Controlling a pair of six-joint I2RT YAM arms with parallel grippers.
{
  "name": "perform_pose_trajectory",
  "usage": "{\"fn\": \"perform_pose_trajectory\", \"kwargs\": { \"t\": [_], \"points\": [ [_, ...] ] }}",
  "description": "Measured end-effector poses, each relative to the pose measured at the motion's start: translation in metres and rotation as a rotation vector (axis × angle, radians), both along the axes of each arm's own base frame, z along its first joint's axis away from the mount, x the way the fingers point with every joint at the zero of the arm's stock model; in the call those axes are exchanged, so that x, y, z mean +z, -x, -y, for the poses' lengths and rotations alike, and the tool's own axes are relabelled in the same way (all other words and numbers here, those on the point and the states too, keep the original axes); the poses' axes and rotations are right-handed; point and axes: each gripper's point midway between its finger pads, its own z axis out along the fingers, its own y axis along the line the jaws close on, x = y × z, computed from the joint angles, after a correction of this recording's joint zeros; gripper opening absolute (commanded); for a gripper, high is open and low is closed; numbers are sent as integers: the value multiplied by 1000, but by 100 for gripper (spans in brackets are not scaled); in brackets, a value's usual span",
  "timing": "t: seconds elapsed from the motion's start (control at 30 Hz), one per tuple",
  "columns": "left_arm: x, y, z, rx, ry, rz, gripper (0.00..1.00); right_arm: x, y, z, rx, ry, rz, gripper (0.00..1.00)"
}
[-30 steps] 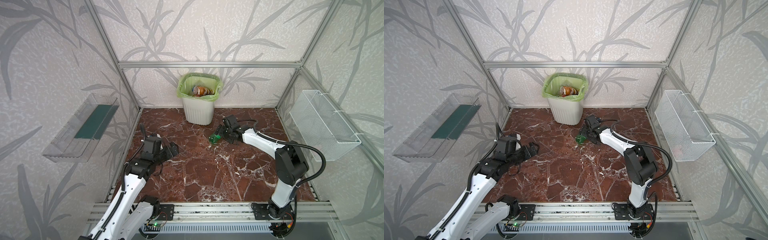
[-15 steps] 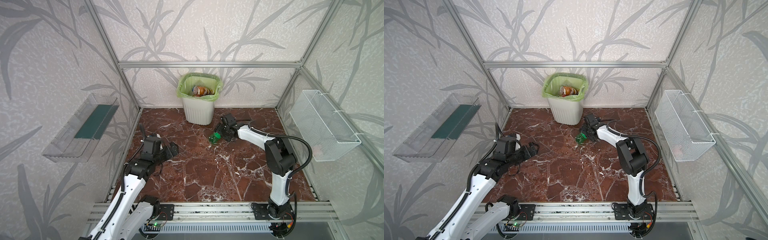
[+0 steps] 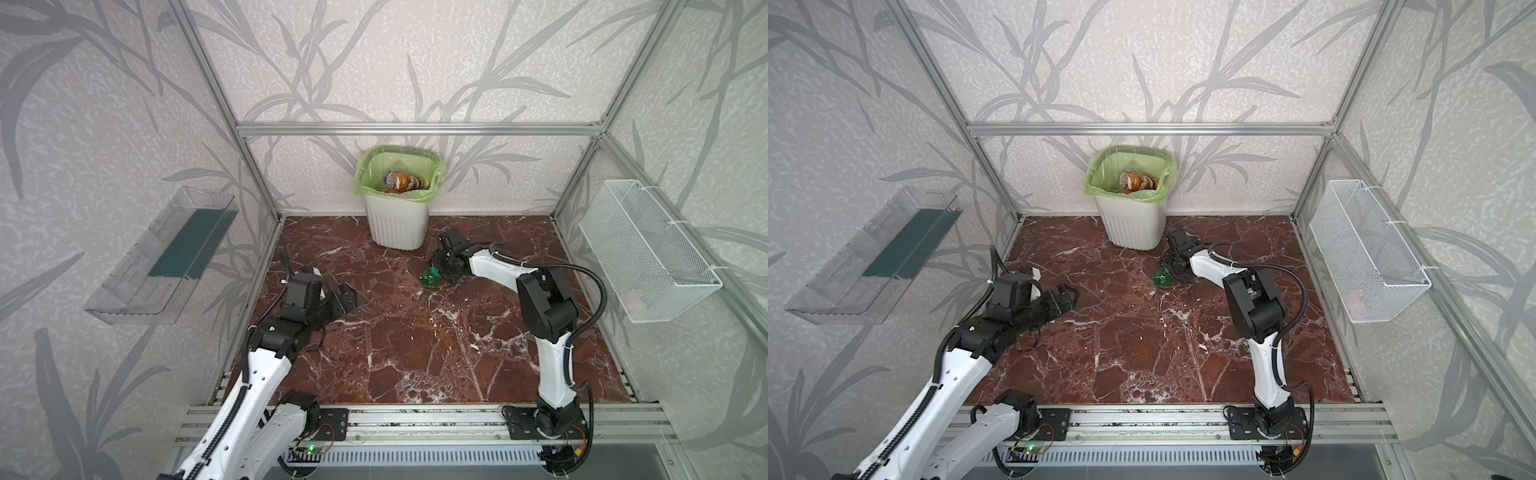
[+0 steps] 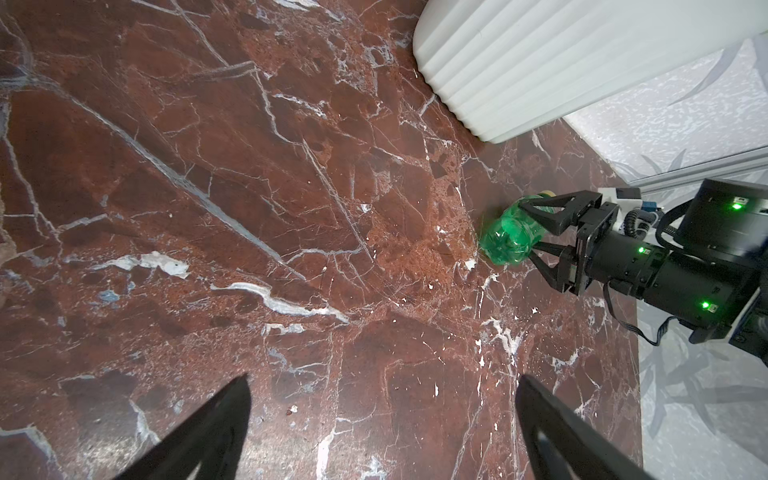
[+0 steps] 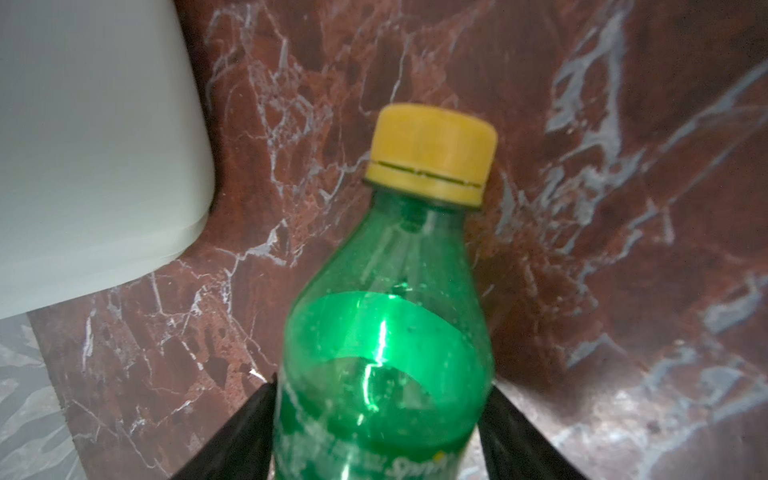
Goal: Throw the plastic bottles in the bin
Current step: 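Close the right gripper on the Sprite bottle, then lift the Sprite bottle with the right gripper and pull it back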
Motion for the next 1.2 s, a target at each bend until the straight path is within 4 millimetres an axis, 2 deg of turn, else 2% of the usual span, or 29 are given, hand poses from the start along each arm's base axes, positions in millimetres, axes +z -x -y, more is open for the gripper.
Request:
{"fn": "perform_pose_trajectory", "kwargs": {
  "t": [0.2, 0.37, 0.63, 0.93, 1.1, 1.2],
  "points": [
    [0, 0, 0, 0, 0, 0, 99, -2, 3, 4, 22, -3, -3, 61],
    [0, 0, -1, 3, -2, -1, 99, -3, 27, 14, 84, 17, -29, 59],
    [-1, 1, -2, 8, -3, -6, 99, 0, 107, 39, 202, 74, -100, 58],
    [-1, 0, -3, 22, -1, -9, 99, 16, 199, 41, 357, 116, -88, 58],
    [-2, 0, -4, 34, 7, -12, 99, 16, 239, 48, 401, 141, -98, 58],
    [-4, 1, -4, 37, 9, -19, 99, 11, 255, 51, 417, 151, -111, 59]
  ]
}}
